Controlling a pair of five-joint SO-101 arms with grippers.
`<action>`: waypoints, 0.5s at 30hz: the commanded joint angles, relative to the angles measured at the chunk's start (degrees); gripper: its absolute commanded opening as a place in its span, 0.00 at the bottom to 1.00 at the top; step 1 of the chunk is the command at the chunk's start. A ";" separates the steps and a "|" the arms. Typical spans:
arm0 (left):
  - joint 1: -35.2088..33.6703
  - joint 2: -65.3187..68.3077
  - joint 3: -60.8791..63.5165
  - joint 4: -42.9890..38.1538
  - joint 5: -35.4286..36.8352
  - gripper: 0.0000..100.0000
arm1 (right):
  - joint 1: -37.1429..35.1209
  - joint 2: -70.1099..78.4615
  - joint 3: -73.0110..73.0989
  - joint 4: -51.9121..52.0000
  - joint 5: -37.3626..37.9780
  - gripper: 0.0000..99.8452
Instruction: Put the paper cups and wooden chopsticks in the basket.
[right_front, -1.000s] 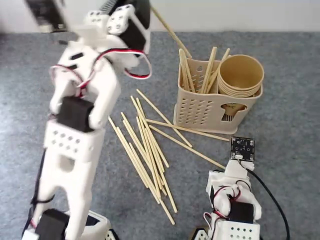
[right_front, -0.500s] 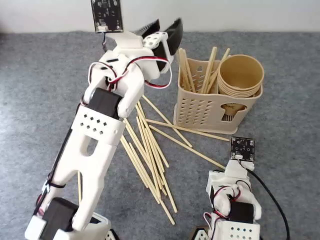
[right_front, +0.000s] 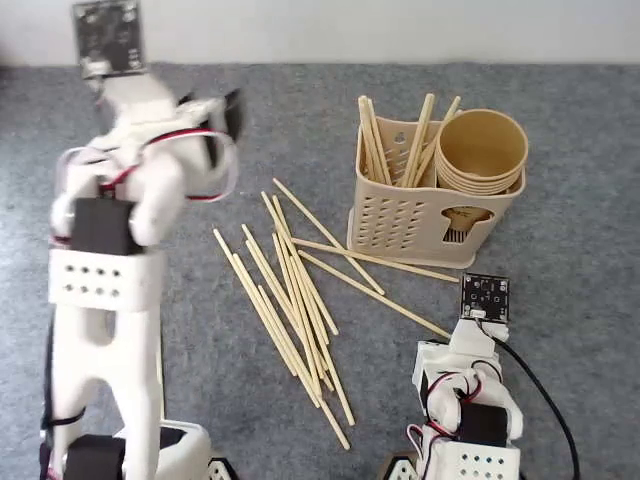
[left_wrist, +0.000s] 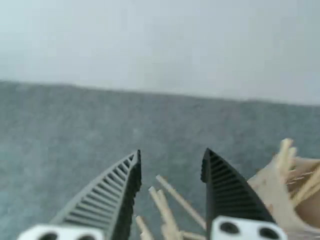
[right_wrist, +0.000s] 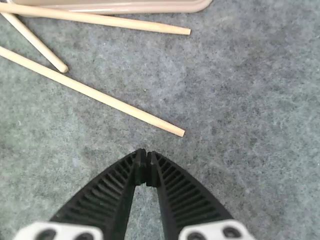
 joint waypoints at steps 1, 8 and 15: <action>-8.62 -0.26 0.57 8.79 -6.07 0.20 | 1.19 -0.13 -0.26 -1.10 -0.18 0.01; -19.43 11.25 6.37 10.64 -15.47 0.20 | 1.19 -0.13 -0.26 -1.10 -0.18 0.01; -20.22 26.73 6.64 10.55 -16.00 0.20 | 1.27 -0.13 -0.26 -1.10 -0.18 0.01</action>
